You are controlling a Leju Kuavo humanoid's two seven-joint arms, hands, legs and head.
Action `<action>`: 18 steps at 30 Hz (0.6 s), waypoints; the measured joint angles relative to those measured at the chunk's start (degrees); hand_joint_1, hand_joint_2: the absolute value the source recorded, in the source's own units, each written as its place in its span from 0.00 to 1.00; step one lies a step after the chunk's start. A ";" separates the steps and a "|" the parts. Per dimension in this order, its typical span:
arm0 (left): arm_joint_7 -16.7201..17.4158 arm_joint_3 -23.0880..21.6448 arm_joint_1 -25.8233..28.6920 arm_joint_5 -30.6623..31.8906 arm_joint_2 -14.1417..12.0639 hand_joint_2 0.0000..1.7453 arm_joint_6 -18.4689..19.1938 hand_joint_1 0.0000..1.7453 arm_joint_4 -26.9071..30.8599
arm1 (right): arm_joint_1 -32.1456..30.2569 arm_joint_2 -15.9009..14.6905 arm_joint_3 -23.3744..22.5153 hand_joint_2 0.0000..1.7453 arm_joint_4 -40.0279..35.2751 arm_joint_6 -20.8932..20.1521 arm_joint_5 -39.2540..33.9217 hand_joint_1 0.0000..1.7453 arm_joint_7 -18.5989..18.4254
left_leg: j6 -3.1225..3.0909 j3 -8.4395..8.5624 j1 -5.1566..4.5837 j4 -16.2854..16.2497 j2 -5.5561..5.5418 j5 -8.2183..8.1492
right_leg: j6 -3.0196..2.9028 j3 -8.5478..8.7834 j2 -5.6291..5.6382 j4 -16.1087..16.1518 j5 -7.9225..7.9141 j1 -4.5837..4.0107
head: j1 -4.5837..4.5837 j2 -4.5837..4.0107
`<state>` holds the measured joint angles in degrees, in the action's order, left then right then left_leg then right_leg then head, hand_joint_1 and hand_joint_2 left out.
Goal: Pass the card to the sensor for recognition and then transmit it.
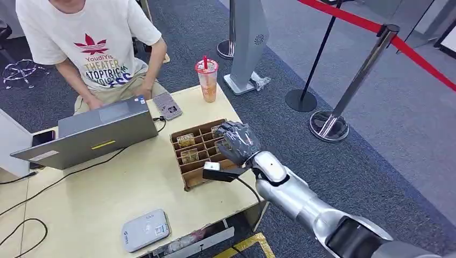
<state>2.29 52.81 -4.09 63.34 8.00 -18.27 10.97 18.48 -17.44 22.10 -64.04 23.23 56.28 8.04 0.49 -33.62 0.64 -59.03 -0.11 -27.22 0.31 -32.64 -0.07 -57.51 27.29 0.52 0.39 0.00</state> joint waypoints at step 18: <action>0.02 0.00 -0.08 0.92 0.00 0.00 0.46 0.00 0.00 | -2.31 0.00 -1.81 1.00 0.39 0.55 -0.72 0.54 -0.52 | 0.00 0.00 0.00 0.00 0.01 0.00 | 0.00 -0.02 0.01 0.00 0.00 0.00 | 0.02 0.00</action>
<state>2.32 52.81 -4.16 64.26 8.00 -17.81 10.97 16.17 -17.44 20.28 -63.65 23.78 55.56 7.52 0.49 -33.61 0.64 -59.03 -0.10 -27.23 0.31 -32.65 -0.06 -57.50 27.30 0.52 0.42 0.00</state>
